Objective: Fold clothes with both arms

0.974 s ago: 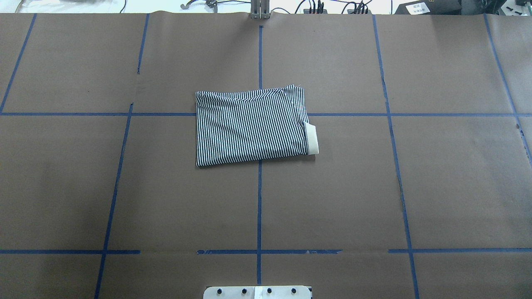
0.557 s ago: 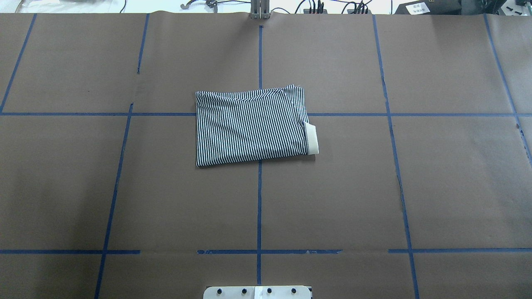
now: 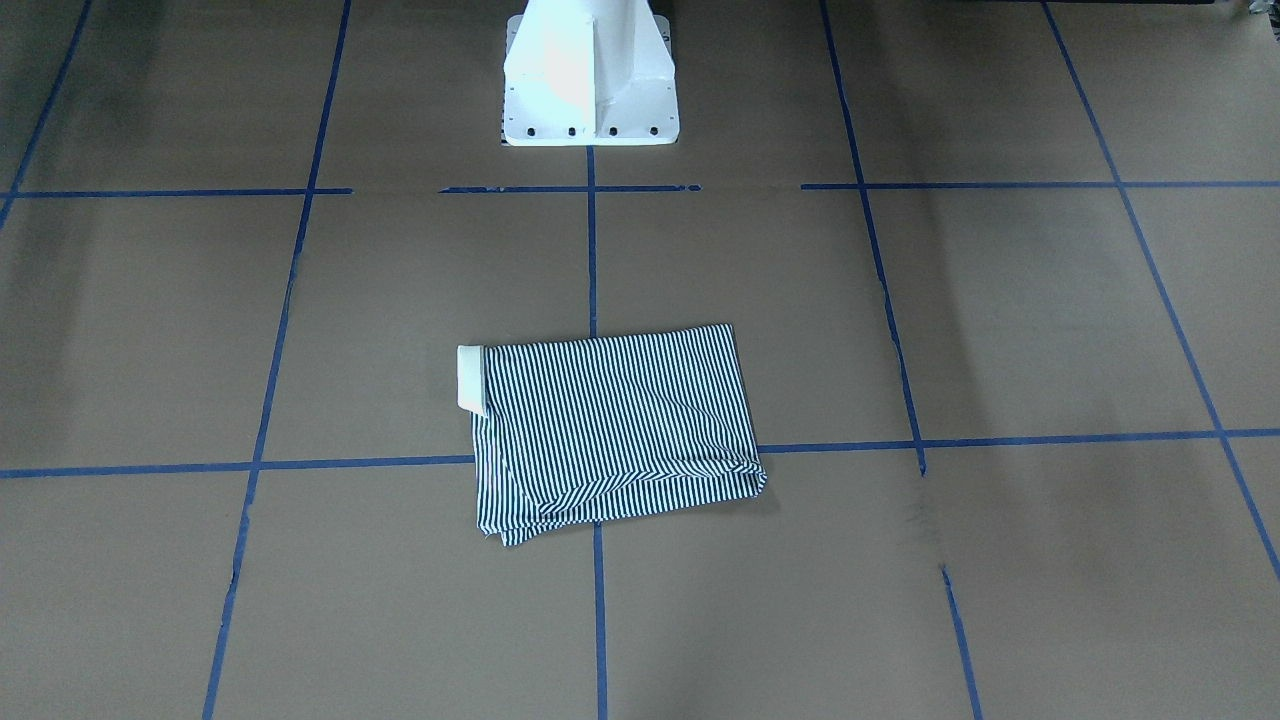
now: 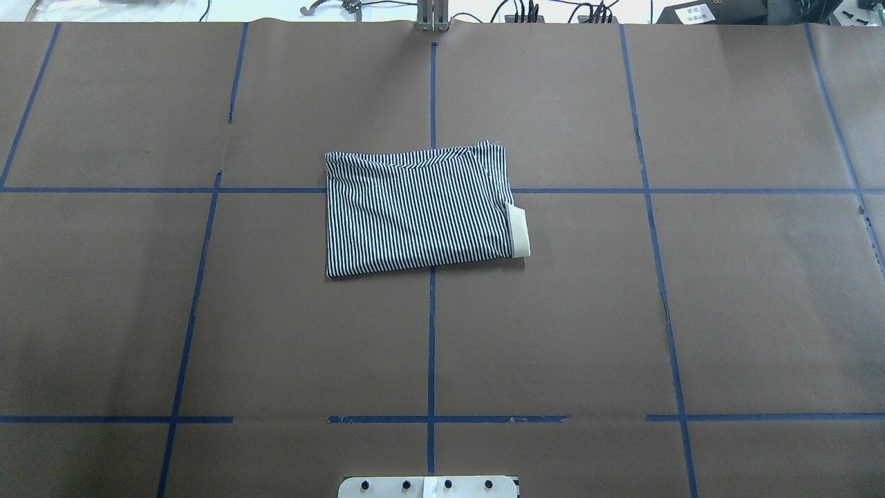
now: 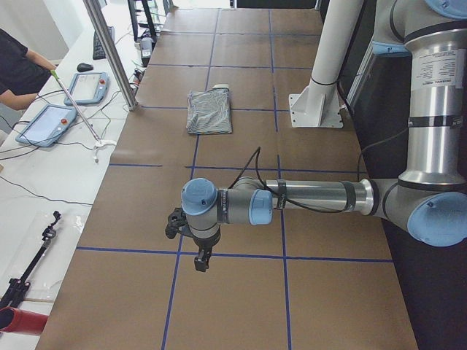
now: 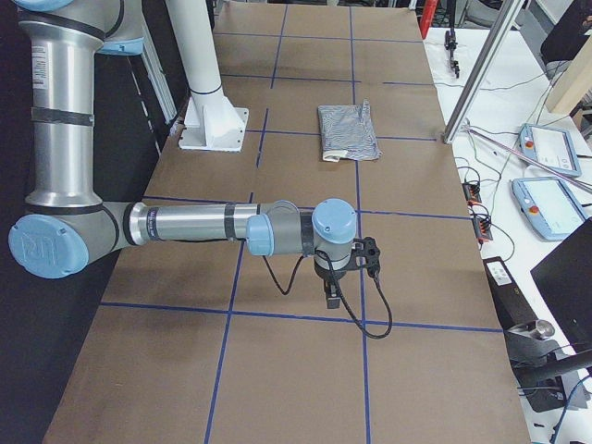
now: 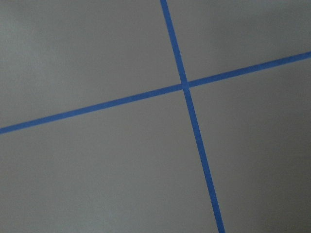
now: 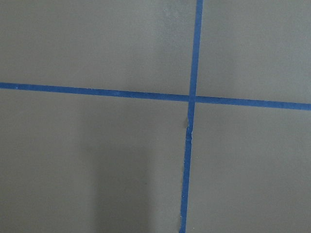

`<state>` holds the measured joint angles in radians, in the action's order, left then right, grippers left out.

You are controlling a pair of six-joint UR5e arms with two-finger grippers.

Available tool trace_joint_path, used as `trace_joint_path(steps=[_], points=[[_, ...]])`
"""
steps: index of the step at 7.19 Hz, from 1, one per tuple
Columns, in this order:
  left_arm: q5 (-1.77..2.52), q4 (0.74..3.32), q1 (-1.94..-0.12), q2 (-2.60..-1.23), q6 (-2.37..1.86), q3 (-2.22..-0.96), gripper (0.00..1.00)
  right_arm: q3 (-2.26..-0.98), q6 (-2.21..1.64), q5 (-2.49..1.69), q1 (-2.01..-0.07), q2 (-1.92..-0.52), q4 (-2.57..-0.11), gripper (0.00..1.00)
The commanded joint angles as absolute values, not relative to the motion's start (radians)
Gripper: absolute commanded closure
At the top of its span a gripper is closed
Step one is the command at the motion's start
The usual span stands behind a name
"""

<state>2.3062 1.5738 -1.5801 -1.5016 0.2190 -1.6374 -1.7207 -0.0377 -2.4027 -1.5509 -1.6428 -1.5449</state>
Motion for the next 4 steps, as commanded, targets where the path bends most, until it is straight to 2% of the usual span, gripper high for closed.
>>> trace_joint_path(steps=[1,4], points=[[2.309,1.572,-1.578,-1.508,0.149,-1.65,0.0,-1.718,-0.057,-2.418,-1.551,-1.646,-1.546,0.0],[2.307,1.574,-1.577,-1.508,0.087,-1.678,0.0,-1.71,-0.057,-2.405,-1.552,-1.654,-1.545,0.0]])
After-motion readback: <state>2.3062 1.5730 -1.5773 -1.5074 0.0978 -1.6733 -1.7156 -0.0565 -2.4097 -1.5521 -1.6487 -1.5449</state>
